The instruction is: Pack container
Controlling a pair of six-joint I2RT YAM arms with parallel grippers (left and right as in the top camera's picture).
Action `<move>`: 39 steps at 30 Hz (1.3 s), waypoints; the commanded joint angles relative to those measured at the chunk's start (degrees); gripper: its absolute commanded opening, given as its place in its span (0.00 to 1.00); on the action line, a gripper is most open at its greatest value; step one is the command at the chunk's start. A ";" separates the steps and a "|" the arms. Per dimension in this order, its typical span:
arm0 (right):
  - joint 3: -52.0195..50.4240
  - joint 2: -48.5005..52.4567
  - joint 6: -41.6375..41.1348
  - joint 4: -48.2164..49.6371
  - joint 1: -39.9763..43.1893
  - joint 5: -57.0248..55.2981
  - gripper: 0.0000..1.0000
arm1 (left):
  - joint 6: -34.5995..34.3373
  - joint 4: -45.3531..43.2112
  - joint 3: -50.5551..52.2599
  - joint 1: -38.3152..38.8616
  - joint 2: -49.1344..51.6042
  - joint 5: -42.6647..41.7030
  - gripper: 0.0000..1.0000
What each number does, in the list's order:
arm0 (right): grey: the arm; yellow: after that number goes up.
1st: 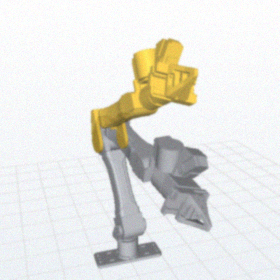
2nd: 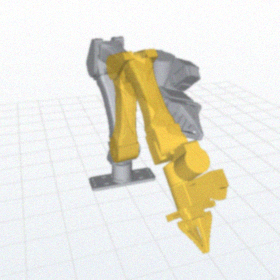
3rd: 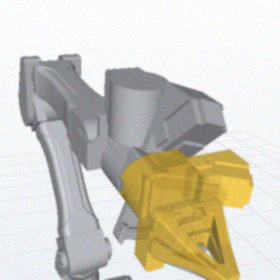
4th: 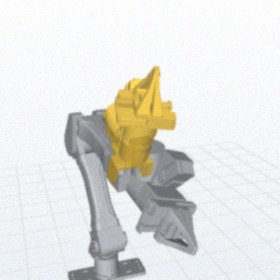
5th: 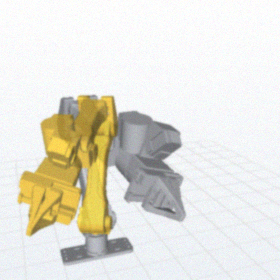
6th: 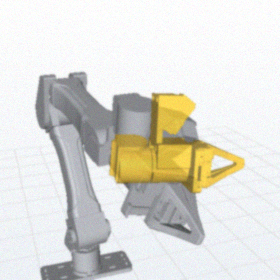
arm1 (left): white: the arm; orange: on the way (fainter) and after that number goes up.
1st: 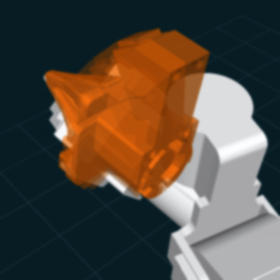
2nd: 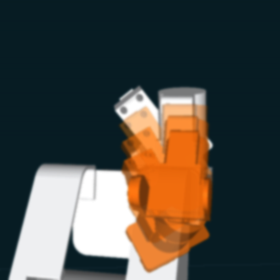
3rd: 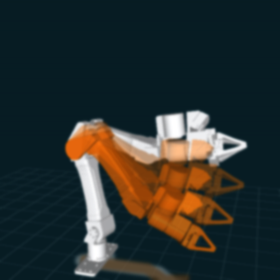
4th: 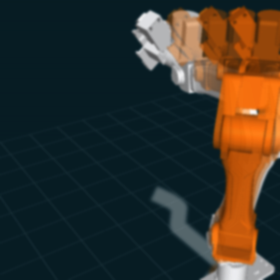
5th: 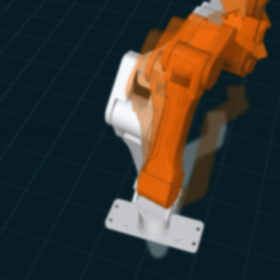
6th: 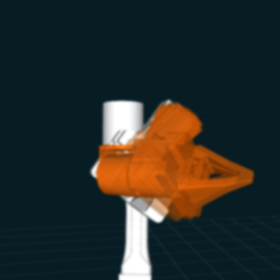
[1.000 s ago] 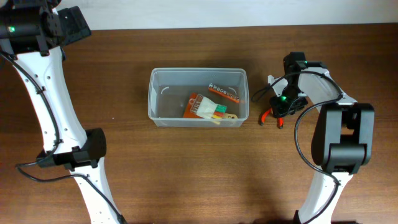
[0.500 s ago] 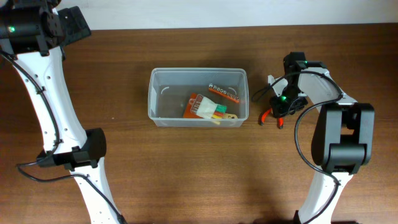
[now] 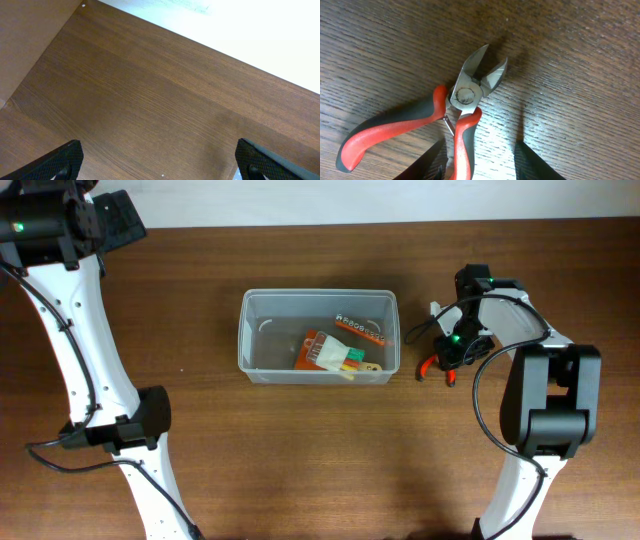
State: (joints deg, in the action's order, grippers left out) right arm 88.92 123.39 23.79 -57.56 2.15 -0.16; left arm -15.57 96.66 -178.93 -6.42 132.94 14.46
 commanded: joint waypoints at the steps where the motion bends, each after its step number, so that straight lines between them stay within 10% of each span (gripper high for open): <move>1: -0.63 1.70 -0.24 -0.02 0.11 -0.52 0.44 | 0.68 0.00 -0.04 -0.35 -1.62 0.98 0.99; 39: -0.63 1.70 -0.46 1.49 -3.28 -0.55 0.21 | 0.68 0.00 -0.04 -0.35 -1.62 0.98 0.99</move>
State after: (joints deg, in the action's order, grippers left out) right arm 88.92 123.44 23.75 -56.34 -0.54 -0.58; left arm -15.57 96.66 -178.93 -6.42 132.94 14.48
